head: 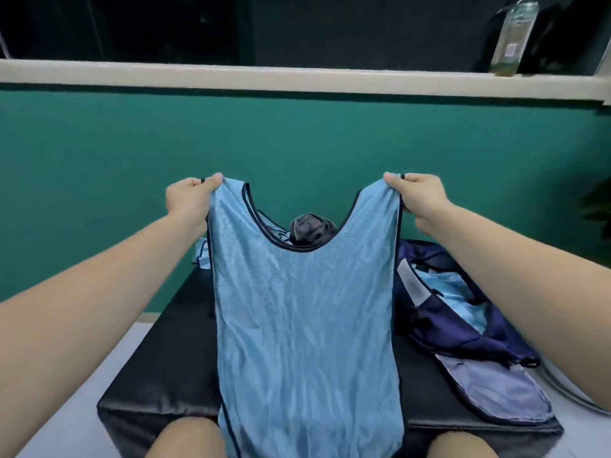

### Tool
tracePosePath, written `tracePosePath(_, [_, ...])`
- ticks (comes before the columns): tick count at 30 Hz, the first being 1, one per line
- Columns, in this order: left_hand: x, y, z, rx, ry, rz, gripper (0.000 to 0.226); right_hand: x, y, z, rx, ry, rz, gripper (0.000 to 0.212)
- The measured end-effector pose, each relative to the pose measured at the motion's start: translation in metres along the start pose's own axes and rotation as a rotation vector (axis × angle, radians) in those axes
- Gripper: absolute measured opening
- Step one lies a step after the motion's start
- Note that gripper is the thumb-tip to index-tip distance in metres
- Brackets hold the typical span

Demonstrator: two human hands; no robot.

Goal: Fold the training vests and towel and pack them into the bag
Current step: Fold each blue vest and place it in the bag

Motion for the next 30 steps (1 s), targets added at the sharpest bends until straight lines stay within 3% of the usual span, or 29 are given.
tracePosePath(3, [0.011,-0.027,-0.029,-0.026,0.016,-0.065,0.052,0.016,0.031,-0.017,0.029,0.022,0.022,0.065])
tracePosePath(6, [0.021,-0.049,-0.054,-0.003,-0.015,-0.164,0.054,0.028,0.057,-0.028,0.048,0.051,0.046,0.069])
tracePosePath(12, [0.041,-0.108,-0.100,-0.122,-0.225,-0.329,0.026,0.052,0.113,-0.061,0.076,0.057,0.132,0.057])
tracePosePath(15, [0.050,-0.129,-0.114,-0.149,-0.258,-0.397,0.024,0.066,0.139,-0.075,0.102,0.010,0.196,0.038])
tracePosePath(17, [0.058,-0.141,-0.128,-0.142,-0.278,-0.413,0.024,0.075,0.154,-0.087,0.113,-0.020,0.230,0.039])
tracePosePath(21, [0.069,-0.160,-0.160,-0.094,-0.249,-0.454,0.024,0.088,0.180,-0.116,0.106,-0.037,0.273,0.046])
tracePosePath(30, [0.108,-0.193,-0.218,0.019,-0.167,-0.439,0.020,0.111,0.226,-0.177,0.012,0.003,0.412,0.029])
Point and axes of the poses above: each hand's wrist, its own z-axis away from the middle knuckle, its own x-axis out of the palm, y = z × x, the point moved 9 cm from there along -z, towards the middle knuckle, and after that the axes turned 4 degrees about -x, right-handed, at the moved point
